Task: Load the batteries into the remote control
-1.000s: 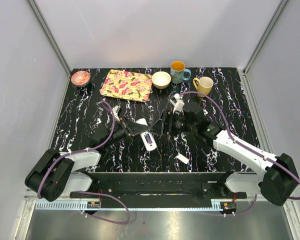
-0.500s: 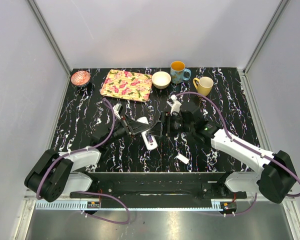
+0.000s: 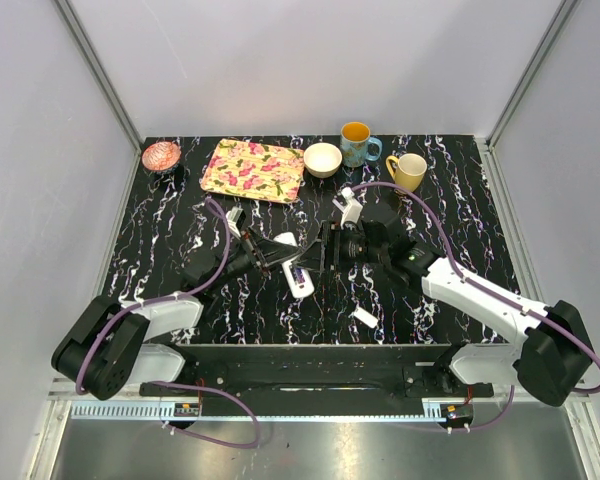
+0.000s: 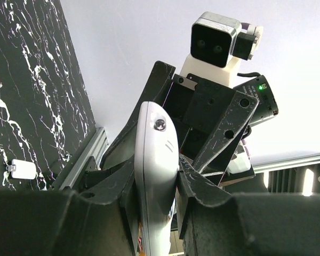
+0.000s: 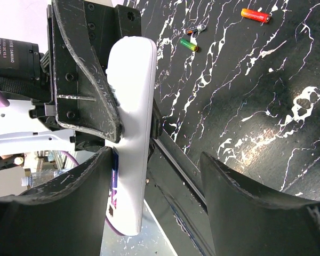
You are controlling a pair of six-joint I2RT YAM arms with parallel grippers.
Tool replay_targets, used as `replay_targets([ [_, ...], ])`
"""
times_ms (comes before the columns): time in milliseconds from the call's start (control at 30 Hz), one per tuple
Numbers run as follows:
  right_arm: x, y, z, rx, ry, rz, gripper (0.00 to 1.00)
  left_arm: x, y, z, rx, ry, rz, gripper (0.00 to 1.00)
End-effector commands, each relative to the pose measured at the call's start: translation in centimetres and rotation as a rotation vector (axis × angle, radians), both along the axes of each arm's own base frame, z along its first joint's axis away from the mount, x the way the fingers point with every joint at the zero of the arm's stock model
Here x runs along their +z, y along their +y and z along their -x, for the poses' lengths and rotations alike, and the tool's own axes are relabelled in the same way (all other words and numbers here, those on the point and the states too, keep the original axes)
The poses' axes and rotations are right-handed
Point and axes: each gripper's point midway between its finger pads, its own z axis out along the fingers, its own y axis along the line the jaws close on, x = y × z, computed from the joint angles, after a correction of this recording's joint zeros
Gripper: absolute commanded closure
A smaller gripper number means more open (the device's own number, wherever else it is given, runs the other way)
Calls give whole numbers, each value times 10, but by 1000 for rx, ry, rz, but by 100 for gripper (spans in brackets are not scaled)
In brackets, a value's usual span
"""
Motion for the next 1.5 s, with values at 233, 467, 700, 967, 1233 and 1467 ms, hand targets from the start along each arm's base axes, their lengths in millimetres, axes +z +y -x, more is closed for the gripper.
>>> replay_targets([
  [233, -28, -1, -1, 4, 27, 85, 32, 106, 13, 25, -14, -316, 228, 100],
  [467, 43, 3, -3, -2, -64, -24, 24, 55, 4, 6, 44, -261, 3, 100],
  [700, 103, -17, 9, -30, -145, -75, 19, 7, 3, -9, 86, -177, -150, 100],
  [967, -37, -111, 10, -234, -61, 484, 27, -4, 8, 1, 69, -158, -119, 100],
  [1233, -109, -127, 29, -166, 83, 692, 32, -5, 18, 25, 52, -196, -85, 100],
  [1467, -148, -129, 25, -139, 103, 891, 33, -8, 24, 33, 58, -200, -82, 100],
])
